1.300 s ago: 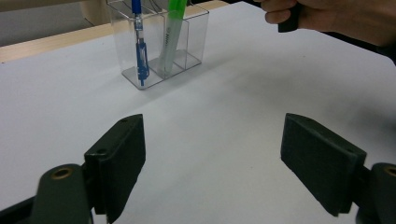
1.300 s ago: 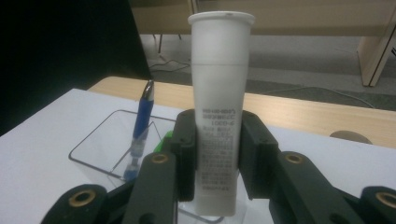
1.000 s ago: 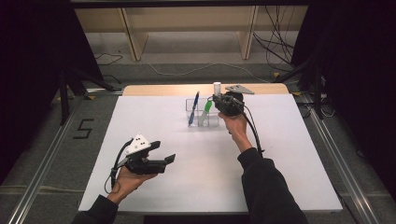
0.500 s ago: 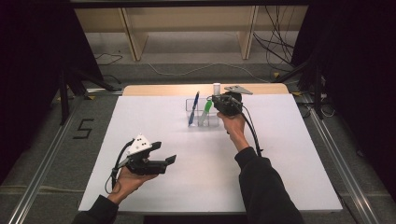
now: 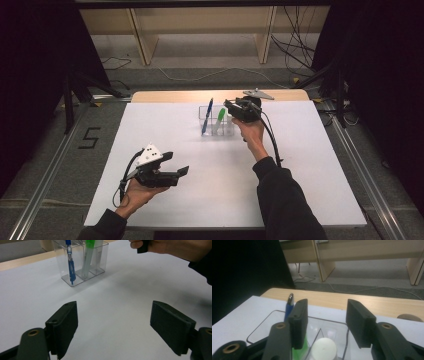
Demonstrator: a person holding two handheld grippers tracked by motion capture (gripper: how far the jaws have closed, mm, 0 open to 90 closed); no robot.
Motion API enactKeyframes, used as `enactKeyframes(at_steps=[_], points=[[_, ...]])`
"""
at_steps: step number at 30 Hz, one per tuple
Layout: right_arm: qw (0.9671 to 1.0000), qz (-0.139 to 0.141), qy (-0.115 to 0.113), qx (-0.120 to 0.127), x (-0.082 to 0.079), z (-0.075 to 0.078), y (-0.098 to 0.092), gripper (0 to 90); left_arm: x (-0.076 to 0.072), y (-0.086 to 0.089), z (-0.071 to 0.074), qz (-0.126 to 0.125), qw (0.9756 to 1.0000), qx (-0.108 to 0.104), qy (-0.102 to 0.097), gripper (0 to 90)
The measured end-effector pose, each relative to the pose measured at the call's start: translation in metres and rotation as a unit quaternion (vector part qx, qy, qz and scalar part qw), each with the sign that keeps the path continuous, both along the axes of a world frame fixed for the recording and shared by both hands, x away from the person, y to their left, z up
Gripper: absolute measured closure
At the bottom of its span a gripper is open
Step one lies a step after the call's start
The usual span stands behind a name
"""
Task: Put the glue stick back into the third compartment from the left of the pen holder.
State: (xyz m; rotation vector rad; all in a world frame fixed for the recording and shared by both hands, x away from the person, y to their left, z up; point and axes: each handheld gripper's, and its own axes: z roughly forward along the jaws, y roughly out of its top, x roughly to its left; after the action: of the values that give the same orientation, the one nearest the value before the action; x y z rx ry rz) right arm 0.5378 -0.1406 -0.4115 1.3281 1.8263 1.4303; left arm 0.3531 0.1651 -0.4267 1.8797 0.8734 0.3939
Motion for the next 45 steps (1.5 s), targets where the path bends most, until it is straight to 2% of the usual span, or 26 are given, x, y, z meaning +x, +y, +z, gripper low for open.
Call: enactKeyframes(at_steps=[3, 8, 15, 21, 26, 31, 35, 38, 43, 45], points=[[1.0, 0.004, 0.003, -0.006, -0.003, 0.005, -0.006, 45.8, 0.0, 0.0, 0.0, 0.001, 1.0, 0.0, 0.001, 21.9], [0.9987, 0.031, 0.032, -0.024, -0.011, 0.011, -0.013, 33.3, 0.001, 0.0, 0.0, 0.003, 1.0, -0.003, 0.004, 21.9], [0.9944, 0.089, 0.04, -0.04, -0.05, 0.022, -0.021, 28.7, 0.002, 0.002, -0.001, 0.005, 0.9999, -0.01, 0.008, 21.8], [0.9899, 0.131, 0.032, -0.045, -0.097, 0.023, -0.032, 26.7, 0.001, 0.002, -0.001, 0.004, 0.9998, -0.016, 0.01, 21.8], [0.9882, 0.145, 0.027, -0.042, -0.129, 0.021, -0.045, 25.8, 0.002, 0.002, -0.001, 0.003, 0.9997, -0.019, 0.014, 21.7], [0.9876, 0.152, 0.02, -0.034, -0.153, 0.014, -0.058, 25.6, 0.002, 0.002, -0.002, 0.003, 0.9997, -0.02, 0.016, 21.7], [0.9863, 0.16, 0.005, -0.04, -0.17, 0.009, -0.065, 25.4, 0.002, 0.003, -0.001, -0.002, 0.9995, -0.027, 0.017, 21.7], [0.9862, 0.162, 0.003, -0.032, -0.18, 0.006, -0.069, 25.1, 0.002, 0.003, -0.001, -0.003, 0.9994, -0.03, 0.016, 21.6], [0.9852, 0.166, -0.01, -0.039, -0.195, -0.003, -0.075, 23.8, 0.001, 0.003, -0.001, -0.006, 0.9993, -0.033, 0.017, 21.2], [0.9852, 0.168, -0.01, -0.033, -0.2, -0.006, -0.078, 23.6, 0.0, 0.003, -0.001, -0.008, 0.9993, -0.033, 0.015, 20.9]])
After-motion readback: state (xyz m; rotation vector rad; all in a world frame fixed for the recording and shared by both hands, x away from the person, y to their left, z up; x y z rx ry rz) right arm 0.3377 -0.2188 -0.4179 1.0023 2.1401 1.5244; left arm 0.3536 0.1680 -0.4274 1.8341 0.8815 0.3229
